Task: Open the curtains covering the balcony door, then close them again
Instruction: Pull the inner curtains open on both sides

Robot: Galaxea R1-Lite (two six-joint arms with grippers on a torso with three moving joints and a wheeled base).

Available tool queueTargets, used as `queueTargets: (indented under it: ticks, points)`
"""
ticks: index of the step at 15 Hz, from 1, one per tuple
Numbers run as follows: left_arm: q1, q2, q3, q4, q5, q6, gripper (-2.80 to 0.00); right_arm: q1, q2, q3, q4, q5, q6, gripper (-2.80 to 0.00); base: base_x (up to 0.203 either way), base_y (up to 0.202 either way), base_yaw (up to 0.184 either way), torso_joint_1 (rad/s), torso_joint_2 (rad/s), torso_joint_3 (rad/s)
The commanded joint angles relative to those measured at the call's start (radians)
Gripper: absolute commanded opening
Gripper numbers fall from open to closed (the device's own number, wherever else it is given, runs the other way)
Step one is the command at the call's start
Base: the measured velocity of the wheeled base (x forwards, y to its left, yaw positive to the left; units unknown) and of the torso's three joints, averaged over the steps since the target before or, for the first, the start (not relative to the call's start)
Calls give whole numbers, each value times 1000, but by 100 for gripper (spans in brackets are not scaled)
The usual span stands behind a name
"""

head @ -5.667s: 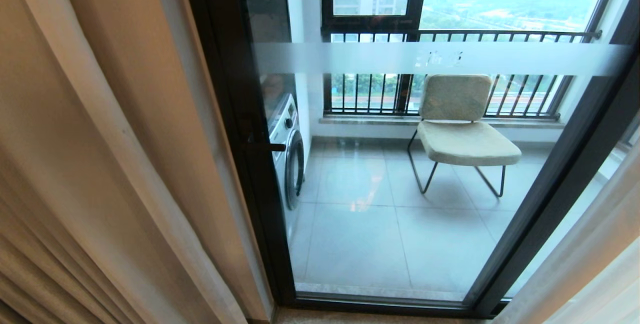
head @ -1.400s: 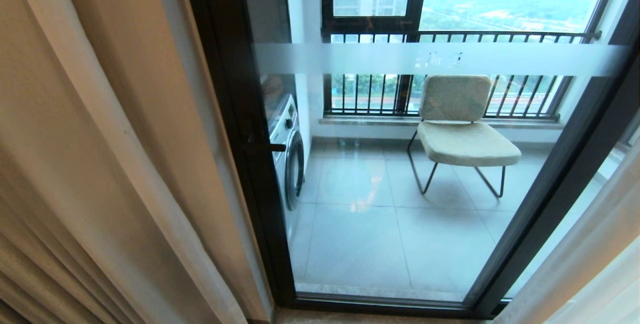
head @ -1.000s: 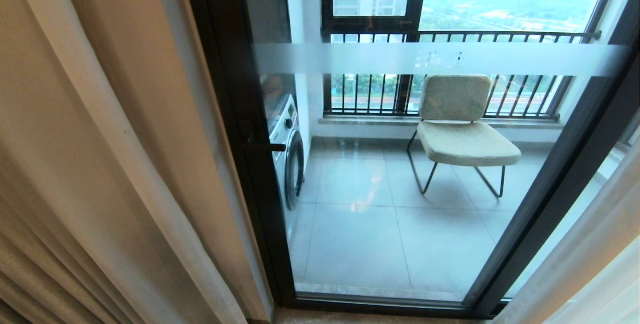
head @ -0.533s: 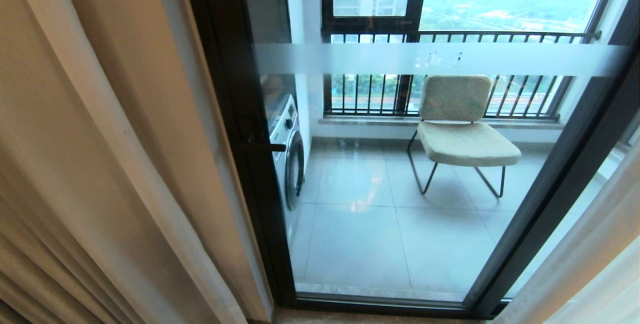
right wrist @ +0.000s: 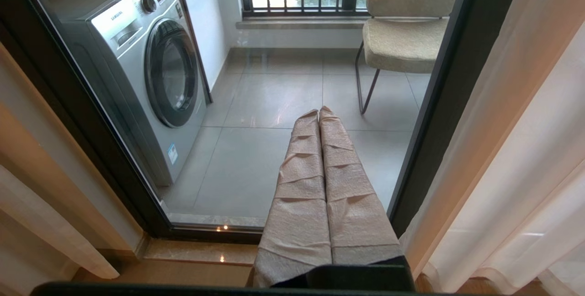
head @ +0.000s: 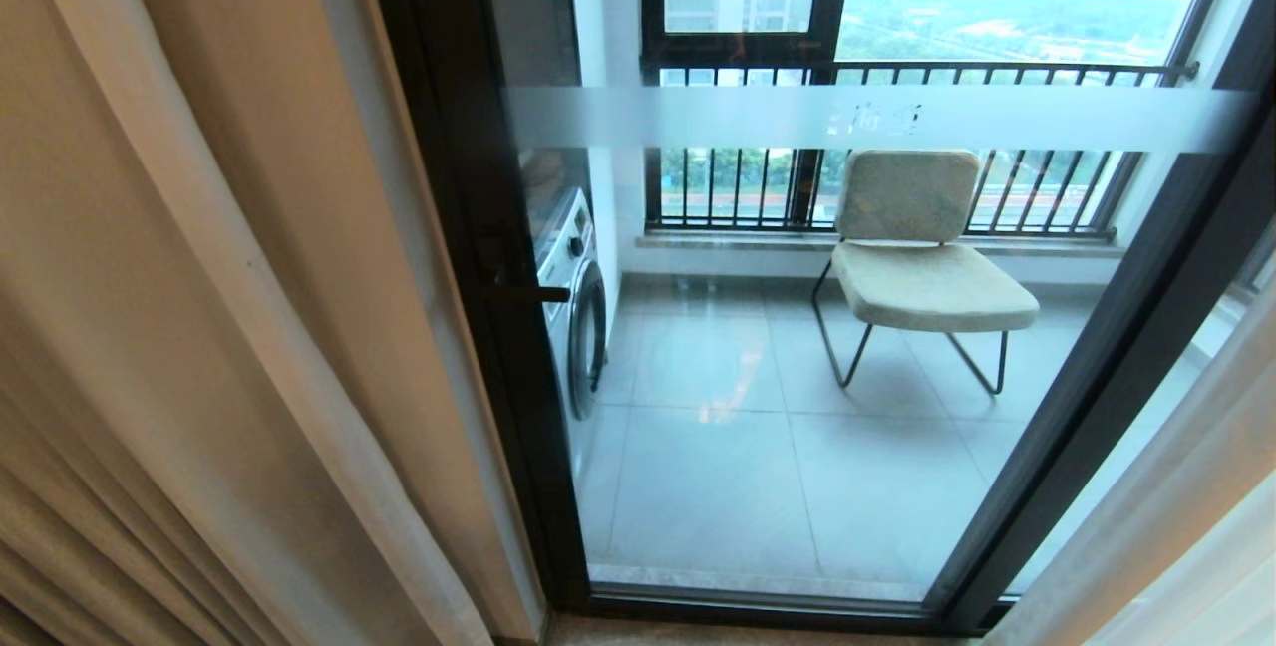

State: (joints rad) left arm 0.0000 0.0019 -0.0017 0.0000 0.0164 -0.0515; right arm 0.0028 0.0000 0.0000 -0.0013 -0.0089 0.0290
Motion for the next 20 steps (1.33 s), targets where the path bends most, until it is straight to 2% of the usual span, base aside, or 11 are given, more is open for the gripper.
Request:
queueTargets:
  ticks: [1,16,20]
  points:
    - [0,-2,0,0,0,-1,-280,0,0,0,0,0,0,-280,0,0,0,0,0,0]
    - [0,-2,0,0,0,-1,-280,0,0,0,0,0,0,-280,0,0,0,0,0,0]
    - [0,-2,0,0,0,-1,-280,0,0,0,0,0,0,-280,0,-144,6,3,2,4]
